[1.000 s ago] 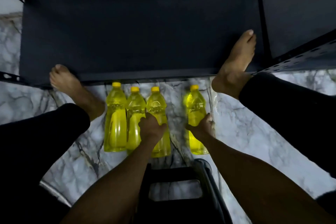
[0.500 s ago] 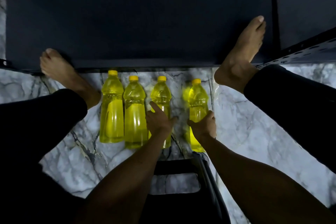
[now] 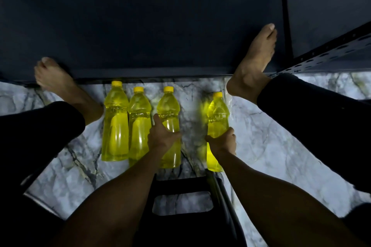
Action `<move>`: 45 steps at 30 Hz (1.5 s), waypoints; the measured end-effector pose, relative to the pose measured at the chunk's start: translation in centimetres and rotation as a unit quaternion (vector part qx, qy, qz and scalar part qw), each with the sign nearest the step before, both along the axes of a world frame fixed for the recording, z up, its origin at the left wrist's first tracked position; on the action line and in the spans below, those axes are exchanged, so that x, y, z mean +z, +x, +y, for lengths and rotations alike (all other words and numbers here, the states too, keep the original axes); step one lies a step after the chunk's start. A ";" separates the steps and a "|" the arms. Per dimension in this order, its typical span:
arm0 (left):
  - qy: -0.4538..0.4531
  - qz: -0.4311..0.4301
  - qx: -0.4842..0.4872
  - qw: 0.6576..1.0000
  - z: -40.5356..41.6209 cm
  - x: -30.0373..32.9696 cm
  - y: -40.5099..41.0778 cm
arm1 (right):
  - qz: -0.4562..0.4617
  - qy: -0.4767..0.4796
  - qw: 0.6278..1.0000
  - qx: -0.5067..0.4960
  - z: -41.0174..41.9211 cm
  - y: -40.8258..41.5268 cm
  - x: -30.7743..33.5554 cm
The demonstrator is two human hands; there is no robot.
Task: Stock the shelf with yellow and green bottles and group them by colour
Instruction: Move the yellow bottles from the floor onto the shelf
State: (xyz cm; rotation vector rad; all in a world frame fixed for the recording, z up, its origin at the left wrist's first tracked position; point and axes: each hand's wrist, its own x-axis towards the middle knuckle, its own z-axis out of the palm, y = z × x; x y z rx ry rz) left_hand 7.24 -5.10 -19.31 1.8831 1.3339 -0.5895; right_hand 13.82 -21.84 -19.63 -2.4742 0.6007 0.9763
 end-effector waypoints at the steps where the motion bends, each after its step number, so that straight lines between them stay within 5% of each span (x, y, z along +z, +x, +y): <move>1: -0.003 -0.006 0.004 1.000 -0.1 0.4 -0.2 | -0.005 0.006 1.000 -0.001 0.2 0.1 0.4; 14: 0.043 -0.112 0.114 0.986 -0.2 8.0 -4.3 | -0.098 0.103 0.990 0.023 3.5 -0.9 8.0; 22: 0.068 -0.167 0.210 0.961 -2.1 14.3 -4.9 | -0.151 0.171 0.966 -0.118 3.3 -4.4 12.6; 27: 0.130 -0.236 0.170 0.948 -1.9 18.1 -4.4 | -0.225 0.211 0.943 -0.123 3.2 -5.0 16.6; 45: 0.281 -0.536 0.066 0.793 1.3 37.7 -2.5 | -0.510 0.436 0.741 0.039 5.8 -2.1 37.4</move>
